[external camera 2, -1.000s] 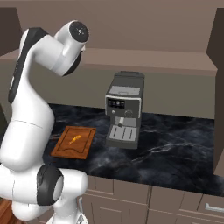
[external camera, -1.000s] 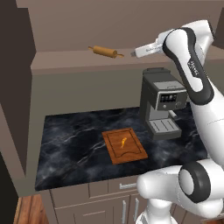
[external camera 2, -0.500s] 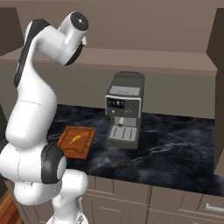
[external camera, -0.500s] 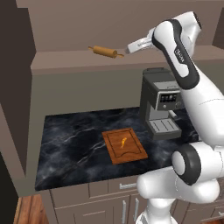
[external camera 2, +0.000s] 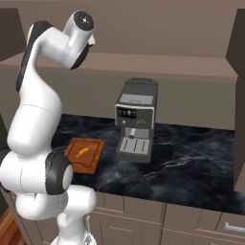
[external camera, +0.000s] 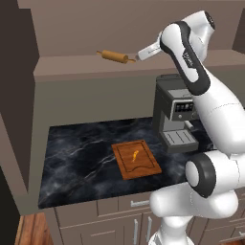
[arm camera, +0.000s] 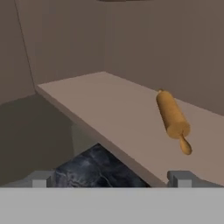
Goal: Open the cabinet, retrieve the rolling pin, and place it next to the meat on the cutting board to prepare for tenderizing.
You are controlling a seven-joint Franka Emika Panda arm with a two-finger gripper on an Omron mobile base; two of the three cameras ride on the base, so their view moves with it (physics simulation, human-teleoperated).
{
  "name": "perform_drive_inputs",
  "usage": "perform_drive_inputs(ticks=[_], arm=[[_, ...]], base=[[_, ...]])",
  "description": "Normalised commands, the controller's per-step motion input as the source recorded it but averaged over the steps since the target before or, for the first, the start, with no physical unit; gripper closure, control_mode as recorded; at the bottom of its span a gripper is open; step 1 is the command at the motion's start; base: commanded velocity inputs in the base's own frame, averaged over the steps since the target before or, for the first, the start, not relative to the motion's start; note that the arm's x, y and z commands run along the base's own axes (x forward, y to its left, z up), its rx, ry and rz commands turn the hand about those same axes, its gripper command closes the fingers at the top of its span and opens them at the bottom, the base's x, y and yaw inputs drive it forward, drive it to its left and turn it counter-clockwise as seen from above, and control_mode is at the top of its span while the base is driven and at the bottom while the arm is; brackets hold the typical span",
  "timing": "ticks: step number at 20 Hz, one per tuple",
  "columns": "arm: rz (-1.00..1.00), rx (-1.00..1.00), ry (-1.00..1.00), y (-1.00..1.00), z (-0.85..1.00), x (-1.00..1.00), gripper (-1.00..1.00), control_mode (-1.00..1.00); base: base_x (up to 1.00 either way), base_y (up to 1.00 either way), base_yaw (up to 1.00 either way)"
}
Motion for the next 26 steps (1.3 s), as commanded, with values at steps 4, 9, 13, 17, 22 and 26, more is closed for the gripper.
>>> perform_drive_inputs(ticks=[4,9,13,17,22,26], arm=[[0.0,-0.08,-0.03,0.05,-0.14,0.2,-1.0,-1.0],[0.0,-0.04,0.0,0.14,-0.07,0.4,-1.0,-1.0],[-0.02,-0.02,0.02,0.15,-0.02,0.5,-1.0,-1.0],[-0.02,-0.03,0.01,0.05,-0.01,0.45,-1.0,-1.0],[-0.03,-0.02,0.0,0.0,-0.03,0.37,-1.0,-1.0],[-0.03,-0.02,0.0,0.0,-0.03,0.37,-1.0,-1.0]], base=[[0.0,0.0,0.0],[0.0,0.0,0.0],[0.0,0.0,0.0],[0.0,0.0,0.0],[0.0,0.0,0.0],[0.0,0.0,0.0]])
